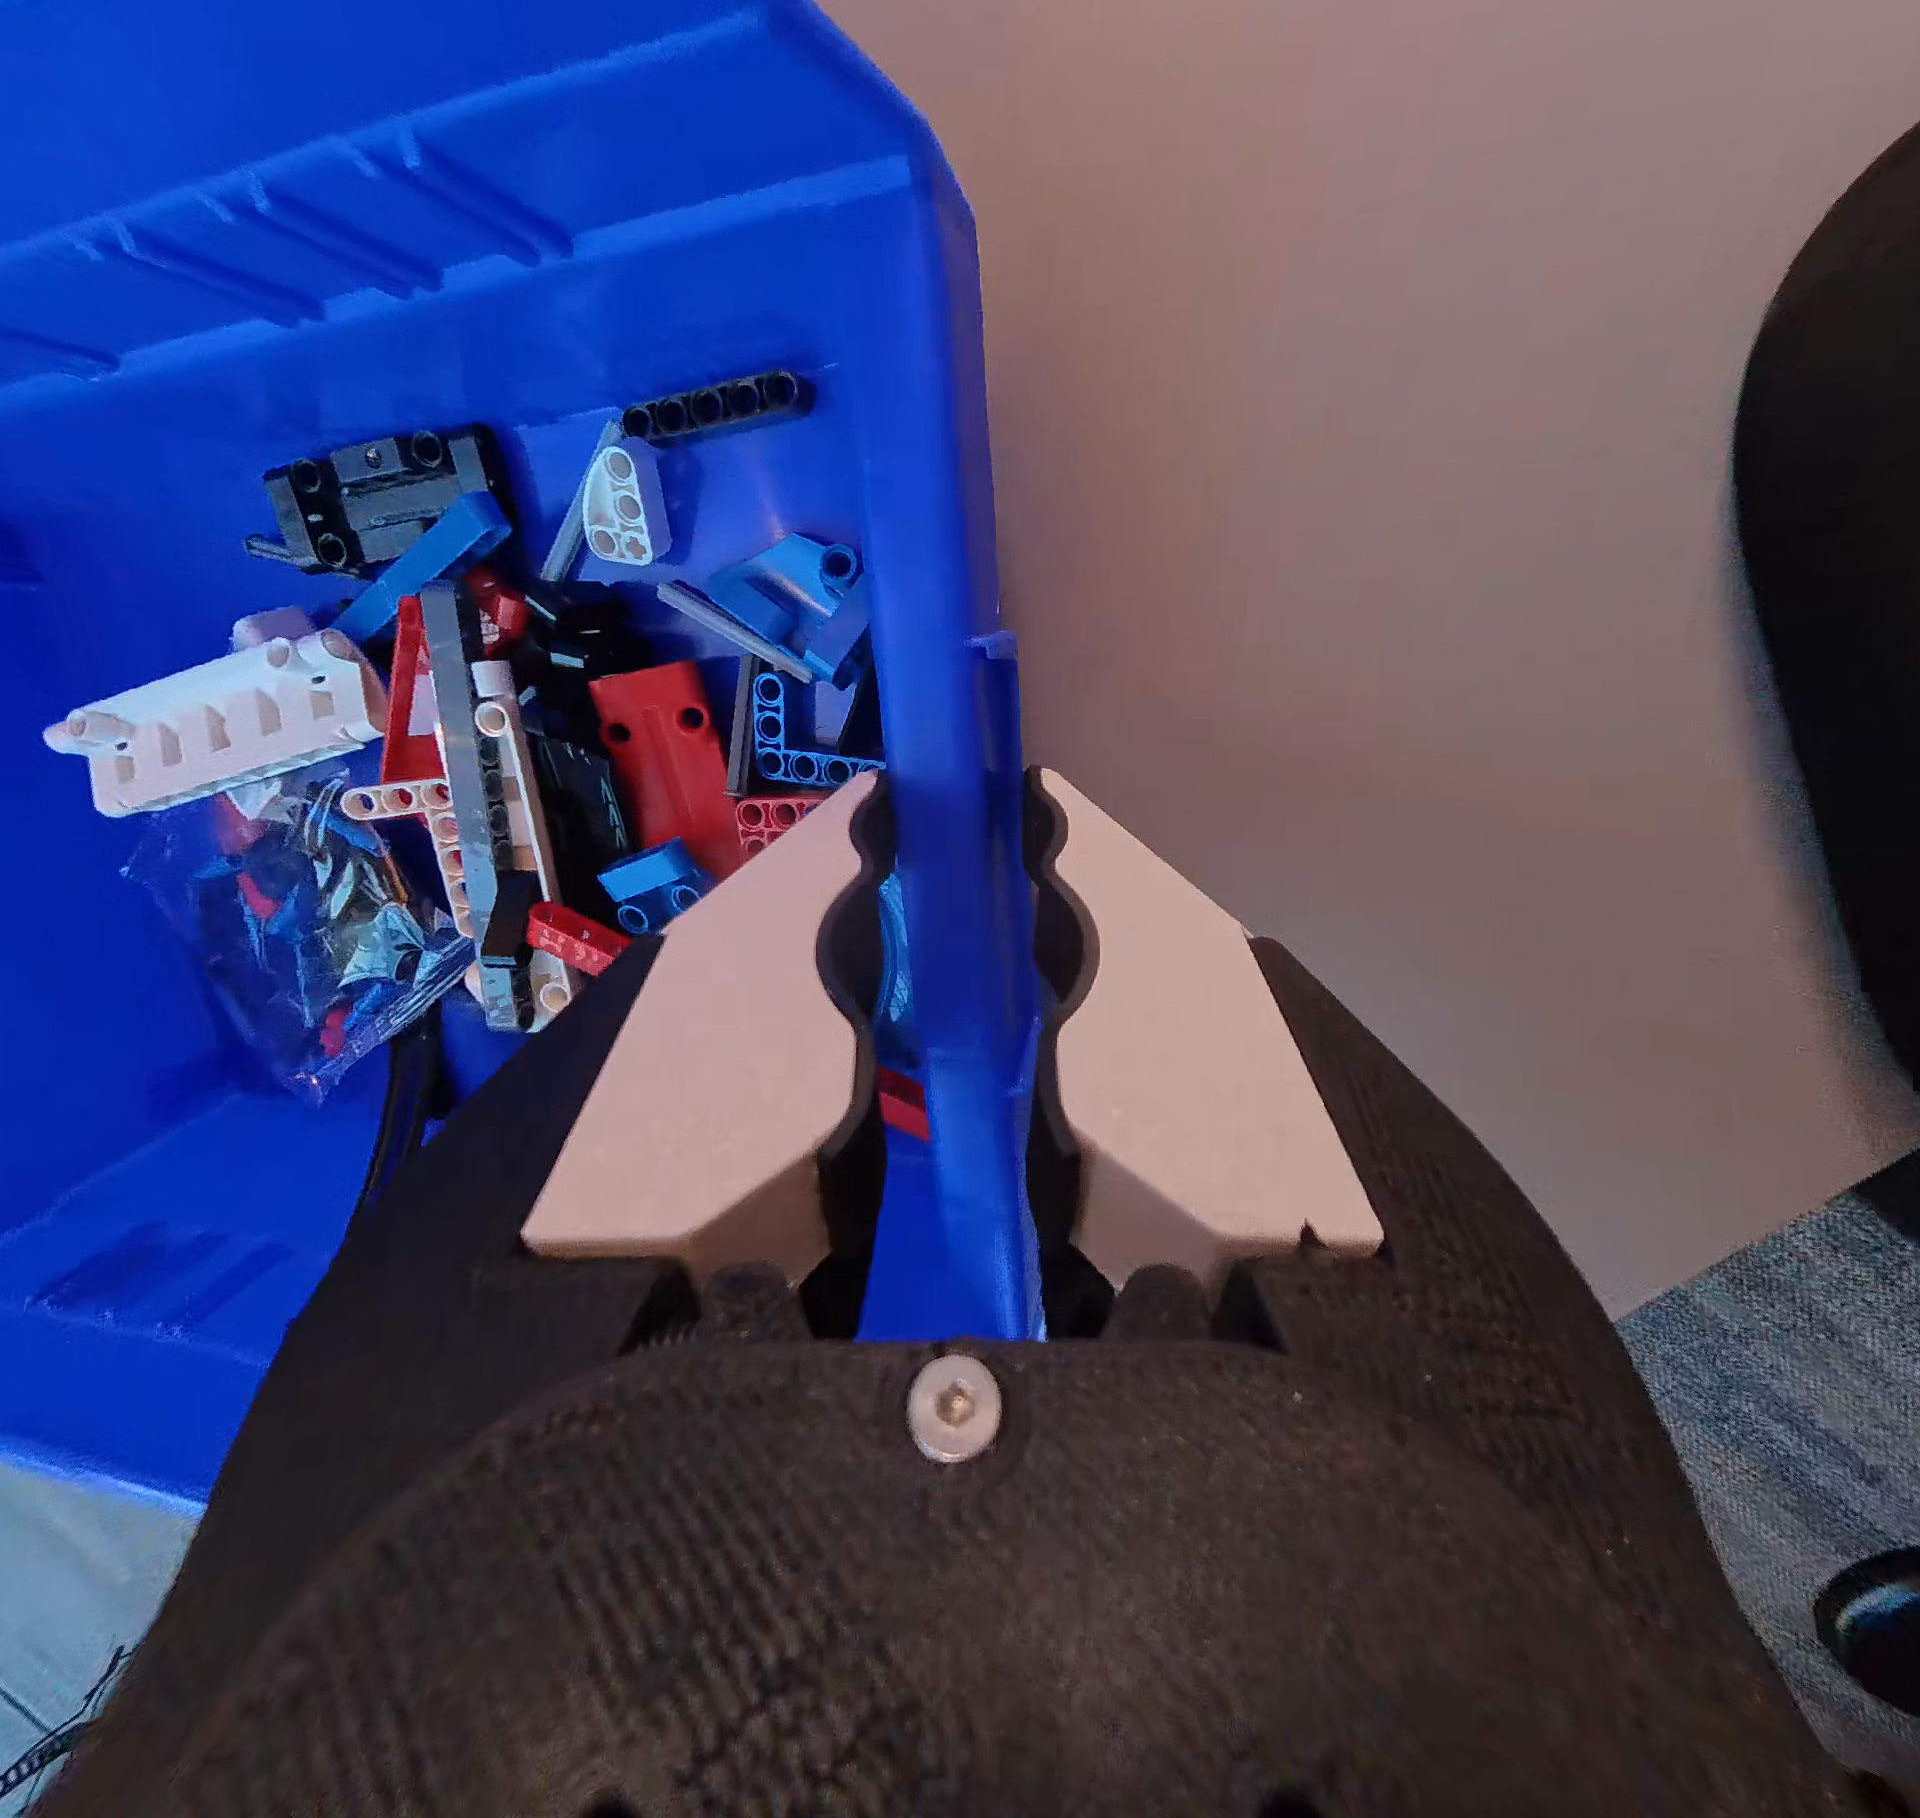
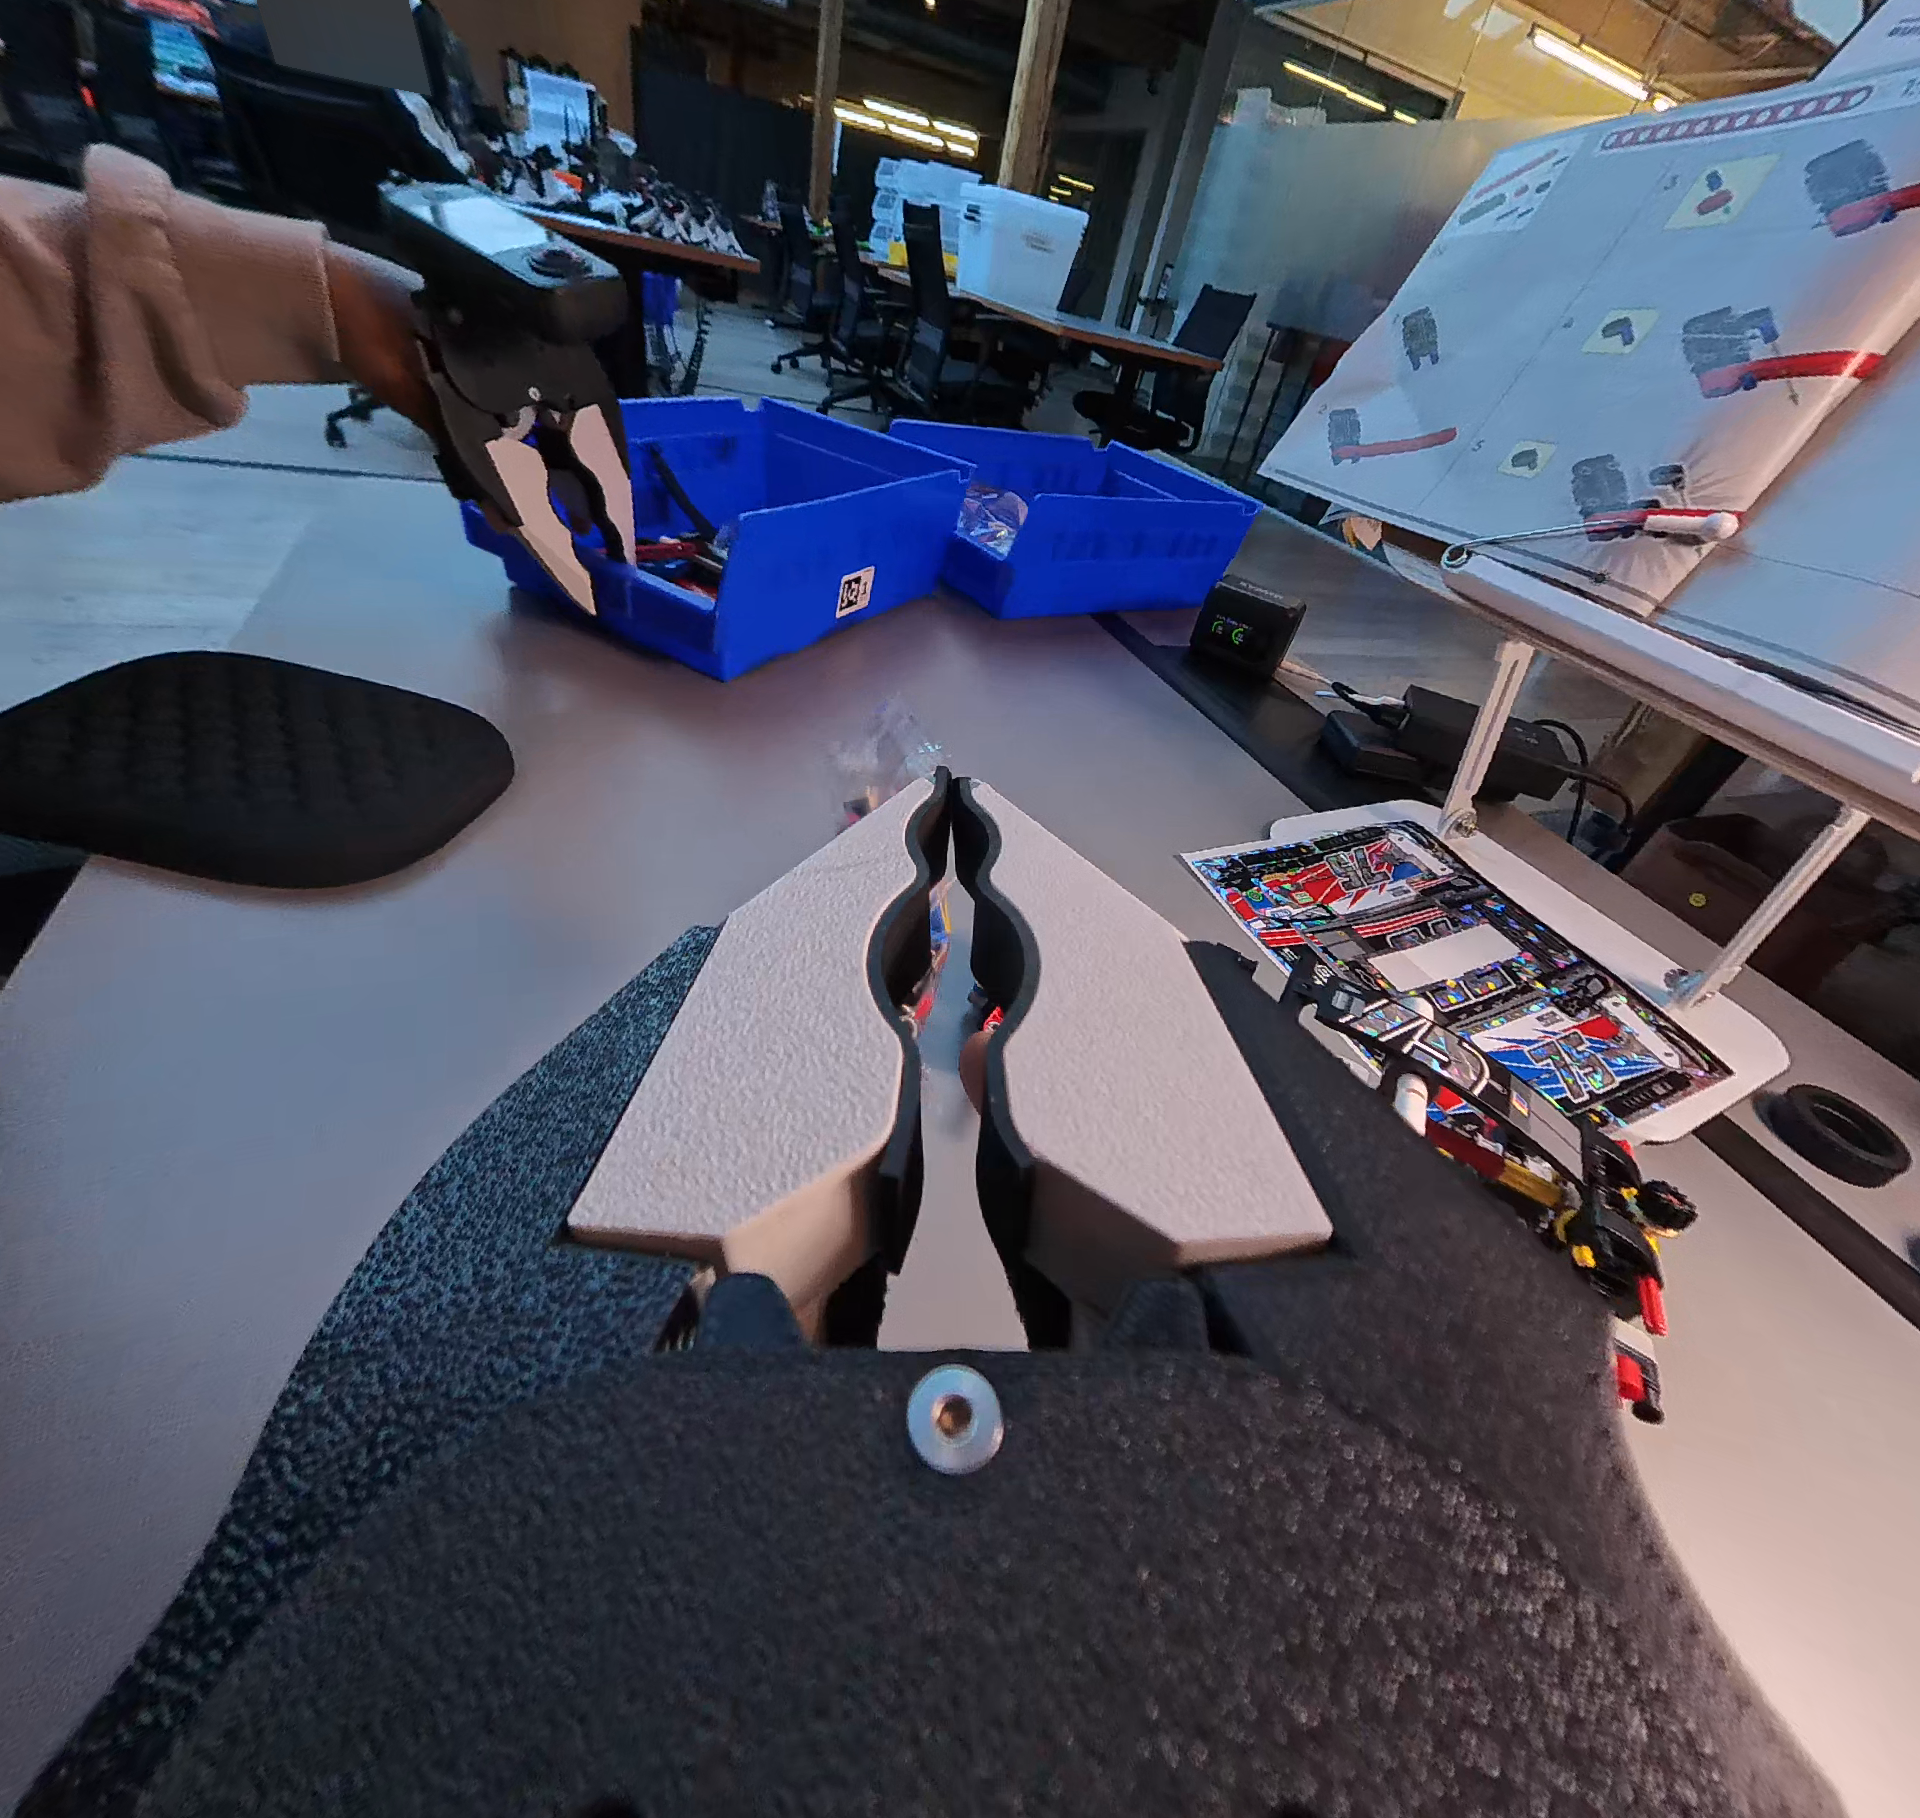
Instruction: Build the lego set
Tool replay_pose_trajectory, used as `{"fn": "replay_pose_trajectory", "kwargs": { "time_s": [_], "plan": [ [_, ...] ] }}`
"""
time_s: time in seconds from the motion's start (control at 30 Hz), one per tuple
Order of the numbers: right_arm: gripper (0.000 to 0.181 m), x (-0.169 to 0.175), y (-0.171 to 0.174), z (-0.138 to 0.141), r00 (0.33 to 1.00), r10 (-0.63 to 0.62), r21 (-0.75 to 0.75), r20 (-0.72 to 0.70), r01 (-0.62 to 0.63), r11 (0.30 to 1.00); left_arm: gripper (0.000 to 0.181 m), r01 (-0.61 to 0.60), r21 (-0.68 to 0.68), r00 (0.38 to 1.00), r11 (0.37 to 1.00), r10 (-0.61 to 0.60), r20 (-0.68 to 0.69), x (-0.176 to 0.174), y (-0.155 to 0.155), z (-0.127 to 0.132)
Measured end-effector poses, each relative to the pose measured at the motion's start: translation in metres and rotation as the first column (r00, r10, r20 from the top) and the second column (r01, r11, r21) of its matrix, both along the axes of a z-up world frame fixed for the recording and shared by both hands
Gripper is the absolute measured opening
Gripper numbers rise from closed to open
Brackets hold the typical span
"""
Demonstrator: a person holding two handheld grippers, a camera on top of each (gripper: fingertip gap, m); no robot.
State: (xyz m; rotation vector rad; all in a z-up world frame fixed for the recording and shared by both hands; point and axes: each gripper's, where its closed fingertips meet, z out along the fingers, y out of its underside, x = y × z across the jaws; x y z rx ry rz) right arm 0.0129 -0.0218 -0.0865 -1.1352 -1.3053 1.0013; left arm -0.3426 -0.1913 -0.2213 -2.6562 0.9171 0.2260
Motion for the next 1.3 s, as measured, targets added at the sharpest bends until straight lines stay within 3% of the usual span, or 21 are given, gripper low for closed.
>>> {"fn": "replay_pose_trajectory", "kwargs": {
  "time_s": [0.33,0.63,0.93,1.0,1.03,1.1,1.13,1.2,1.3],
  "plan": [
    [0.0,-0.001,0.0,-0.001,1.0,-0.001,-0.005,0.001,0.001,1.0,0.023,-0.062,-0.004,0.998,0.998,0.062,-0.01,-0.026,0.012,0.0],
    [0.0,0.001,0.0,0.001,1.0,0.001,-0.006,-0.007,-0.001,1.0,0.024,-0.217,0.085,0.976,0.973,0.218,-0.005,0.001,0.041,0.0],
    [0.0,0.01,0.001,0.011,0.999,-0.015,0.006,-0.034,0.016,1.0,0.025,-0.192,0.095,0.981,0.977,0.193,-0.011,0.003,0.05,0.001],
    [0.0,0.01,0.001,0.011,0.999,-0.016,0.007,-0.034,0.016,1.0,0.032,-0.155,0.151,0.985,0.976,0.165,-0.057,0.007,0.053,0.014],
    [0.0,0.01,0.001,0.011,0.999,-0.015,0.009,-0.034,0.016,1.0,0.037,-0.123,0.214,0.992,0.969,0.129,-0.014,0.023,0.061,0.028],
    [0.0,0.009,0.002,0.01,0.999,-0.012,0.006,-0.031,0.012,1.0,0.041,-0.074,0.383,0.98,0.921,-0.004,0.199,0.077,0.086,0.065],
    [0.0,0.008,0.002,0.009,0.999,-0.01,0.001,-0.032,0.01,1.0,0.043,-0.059,0.459,0.94,0.886,-0.105,0.324,0.112,0.097,0.083],
    [0.0,0.005,0.003,0.007,0.999,0.006,-0.025,-0.032,-0.007,1.0,0.048,-0.021,0.558,0.8,0.829,-0.321,0.506,0.18,0.113,0.107],
    [0.0,-0.001,0.005,0.003,0.998,0.039,-0.096,-0.038,-0.043,0.994,0.055,0.091,0.621,0.639,0.778,-0.524,0.563,0.258,0.132,0.106]
  ]
}}
